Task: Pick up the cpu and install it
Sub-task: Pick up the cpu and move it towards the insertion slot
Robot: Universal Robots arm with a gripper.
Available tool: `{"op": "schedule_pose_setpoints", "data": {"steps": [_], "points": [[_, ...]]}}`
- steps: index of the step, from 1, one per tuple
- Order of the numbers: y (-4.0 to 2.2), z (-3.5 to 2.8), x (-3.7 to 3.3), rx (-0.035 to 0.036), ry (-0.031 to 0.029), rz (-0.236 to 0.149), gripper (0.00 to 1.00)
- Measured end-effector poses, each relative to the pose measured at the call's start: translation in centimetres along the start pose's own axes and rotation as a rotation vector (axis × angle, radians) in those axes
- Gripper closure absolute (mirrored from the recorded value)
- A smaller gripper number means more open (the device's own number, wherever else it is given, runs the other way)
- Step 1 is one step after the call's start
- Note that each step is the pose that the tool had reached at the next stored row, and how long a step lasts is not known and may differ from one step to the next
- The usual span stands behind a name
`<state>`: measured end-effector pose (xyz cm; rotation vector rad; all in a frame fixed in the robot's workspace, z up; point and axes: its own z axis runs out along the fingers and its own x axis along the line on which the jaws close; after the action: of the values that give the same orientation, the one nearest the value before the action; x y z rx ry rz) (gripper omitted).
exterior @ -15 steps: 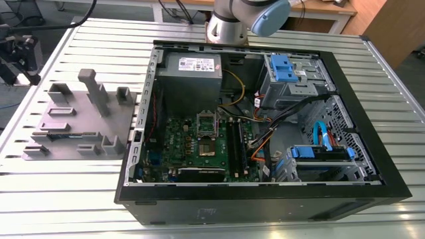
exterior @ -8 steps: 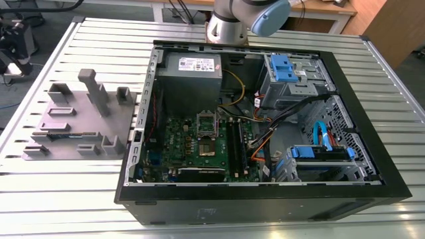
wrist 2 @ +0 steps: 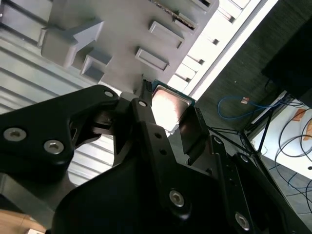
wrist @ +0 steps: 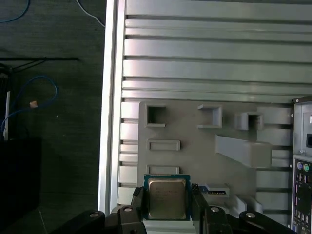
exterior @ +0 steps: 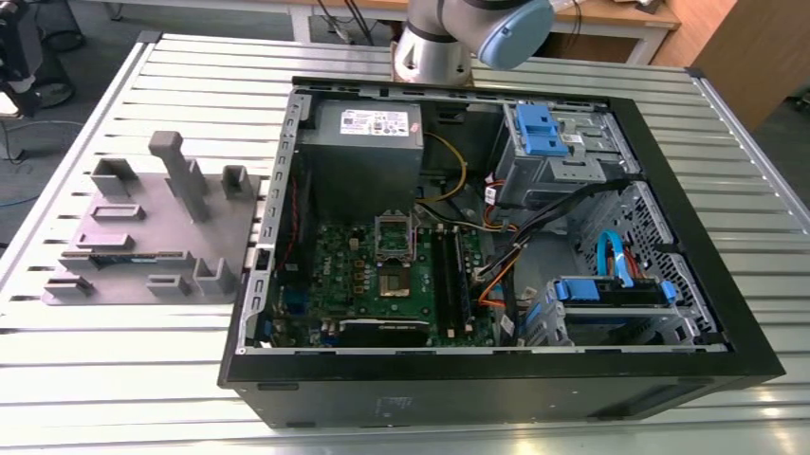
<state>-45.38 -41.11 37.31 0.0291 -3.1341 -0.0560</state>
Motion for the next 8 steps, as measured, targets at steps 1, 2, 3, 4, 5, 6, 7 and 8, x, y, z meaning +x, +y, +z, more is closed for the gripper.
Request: {"op": "schedule_pose_setpoints", "data": {"steps": [1, 2, 3, 4, 5, 6, 7, 8], "points": [[0.0, 0.01, 0.0, -0.0001, -0.0002, 0.0, 0.53], [0.0, 0.01, 0.0, -0.0002, -0.0003, 0.0, 0.53], [0.0, 0.0, 0.0, -0.0001, -0.0003, 0.0, 0.53], [0.0, -0.01, 0.0, -0.0001, -0.0002, 0.0, 0.53], [0.0, -0.02, 0.0, 0.0, -0.0001, 0.0, 0.53], [0.0, -0.03, -0.04, 0.0, 0.0, 0.0, 0.53], [0.0, -0.04, -0.16, 0.0001, 0.0002, 0.0, 0.53], [-0.01, -0.02, -0.32, -0.0001, -0.0001, 0.0, 0.53]]}}
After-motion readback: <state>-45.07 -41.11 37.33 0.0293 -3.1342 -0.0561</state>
